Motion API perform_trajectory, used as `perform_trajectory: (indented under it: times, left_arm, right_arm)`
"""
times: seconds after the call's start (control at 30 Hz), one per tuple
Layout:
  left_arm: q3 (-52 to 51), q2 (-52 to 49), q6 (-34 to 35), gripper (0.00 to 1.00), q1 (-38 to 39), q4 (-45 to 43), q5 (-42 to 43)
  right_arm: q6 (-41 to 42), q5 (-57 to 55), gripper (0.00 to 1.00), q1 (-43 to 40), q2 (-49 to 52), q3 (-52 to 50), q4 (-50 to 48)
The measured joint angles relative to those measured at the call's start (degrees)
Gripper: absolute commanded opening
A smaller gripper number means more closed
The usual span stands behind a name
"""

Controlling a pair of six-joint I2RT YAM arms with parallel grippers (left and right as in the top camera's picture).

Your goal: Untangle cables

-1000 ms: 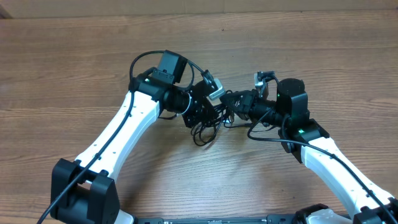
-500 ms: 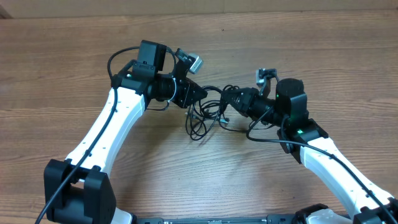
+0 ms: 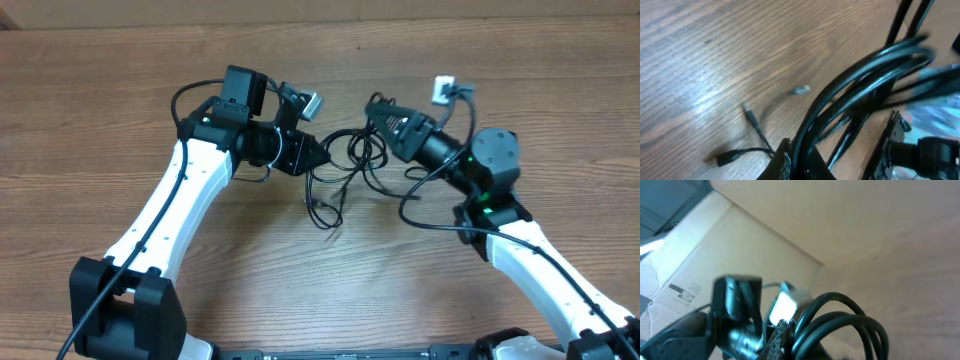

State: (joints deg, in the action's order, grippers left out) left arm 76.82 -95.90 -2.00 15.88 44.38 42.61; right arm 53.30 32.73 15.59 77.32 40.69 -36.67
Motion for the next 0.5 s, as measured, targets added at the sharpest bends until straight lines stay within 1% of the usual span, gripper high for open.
perform_trajectory:
  times: [0.07, 0.2, 0.3, 0.33, 0.37, 0.5]
  left_arm:
    - [0.2, 0.0, -2.7, 0.04, 0.7, 2.1, 0.3]
    - [0.2, 0.0, -9.0, 0.04, 2.1, 6.8, 1.9]
    - [0.2, 0.0, -12.8, 0.04, 2.8, 8.9, 2.5]
    - [0.2, 0.0, -13.4, 0.04, 2.8, 9.0, 2.6]
    - [0.2, 0.0, -14.2, 0.04, 2.8, 9.3, 2.6]
    - [0.2, 0.0, -15.6, 0.04, 2.8, 9.4, 2.5]
  right_arm:
    - [0.0, 0.1, 0.04, -2.8, 0.0, 0.0, -2.2]
    - [0.0, 0.3, 0.04, -7.1, 0.0, 0.0, -0.6]
    - [-0.2, -0.7, 0.04, -9.5, 0.0, 0.1, 5.7]
    - [-0.7, -1.6, 0.04, -10.0, 0.0, 0.2, 8.7]
    - [-1.8, -3.3, 0.04, -10.7, 0.0, 0.2, 13.7]
    - [-5.8, -6.7, 0.04, -11.1, 0.0, 0.4, 23.2]
